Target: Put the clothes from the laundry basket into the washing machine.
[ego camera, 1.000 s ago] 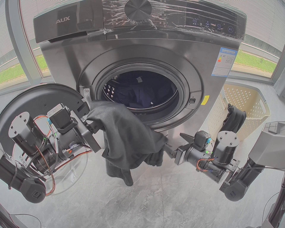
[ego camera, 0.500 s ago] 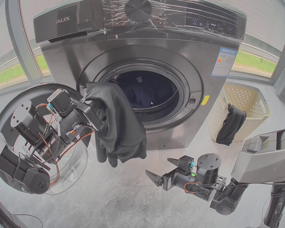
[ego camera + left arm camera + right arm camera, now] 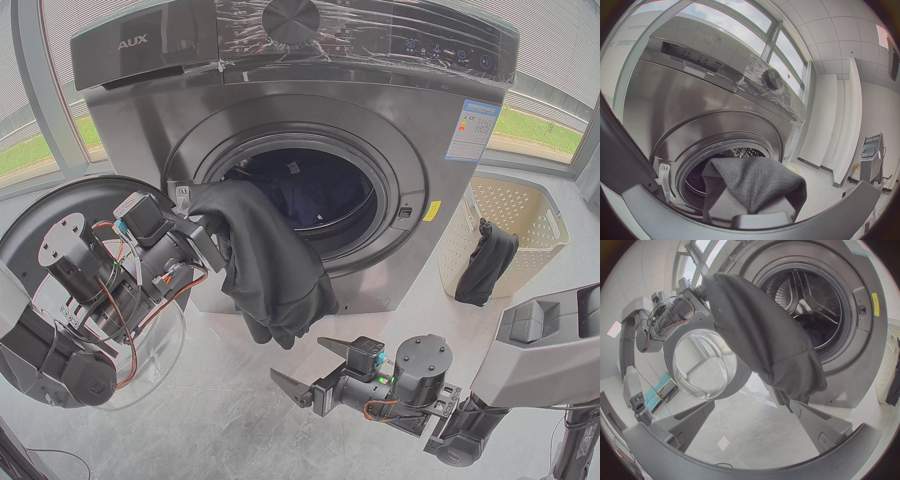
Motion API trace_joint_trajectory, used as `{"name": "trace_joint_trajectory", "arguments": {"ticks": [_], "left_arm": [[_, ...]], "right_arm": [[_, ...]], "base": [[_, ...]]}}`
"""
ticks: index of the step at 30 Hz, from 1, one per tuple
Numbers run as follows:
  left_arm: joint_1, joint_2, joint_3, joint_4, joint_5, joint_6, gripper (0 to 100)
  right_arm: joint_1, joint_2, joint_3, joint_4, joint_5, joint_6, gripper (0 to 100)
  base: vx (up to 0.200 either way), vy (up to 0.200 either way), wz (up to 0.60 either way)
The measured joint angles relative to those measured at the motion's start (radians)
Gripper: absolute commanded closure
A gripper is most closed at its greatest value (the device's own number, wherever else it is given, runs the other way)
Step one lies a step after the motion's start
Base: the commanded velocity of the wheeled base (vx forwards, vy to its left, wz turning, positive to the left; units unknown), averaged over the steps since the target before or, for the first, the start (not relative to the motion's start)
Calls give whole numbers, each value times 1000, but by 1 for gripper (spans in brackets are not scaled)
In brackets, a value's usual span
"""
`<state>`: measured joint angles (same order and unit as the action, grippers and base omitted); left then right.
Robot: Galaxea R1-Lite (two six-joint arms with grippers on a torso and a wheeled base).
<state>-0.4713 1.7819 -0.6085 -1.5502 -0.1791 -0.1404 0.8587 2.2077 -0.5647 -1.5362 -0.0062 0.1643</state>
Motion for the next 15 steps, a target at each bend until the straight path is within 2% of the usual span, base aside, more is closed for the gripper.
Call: {"name": "trace_joint_trajectory", "arguments": {"ticks": [15], "left_arm": [[-4,16,-10,0,18,1,100]], "right_arm": [[18,112,-205,6,3,-10,0]], "base": [[0,0,0]]}}
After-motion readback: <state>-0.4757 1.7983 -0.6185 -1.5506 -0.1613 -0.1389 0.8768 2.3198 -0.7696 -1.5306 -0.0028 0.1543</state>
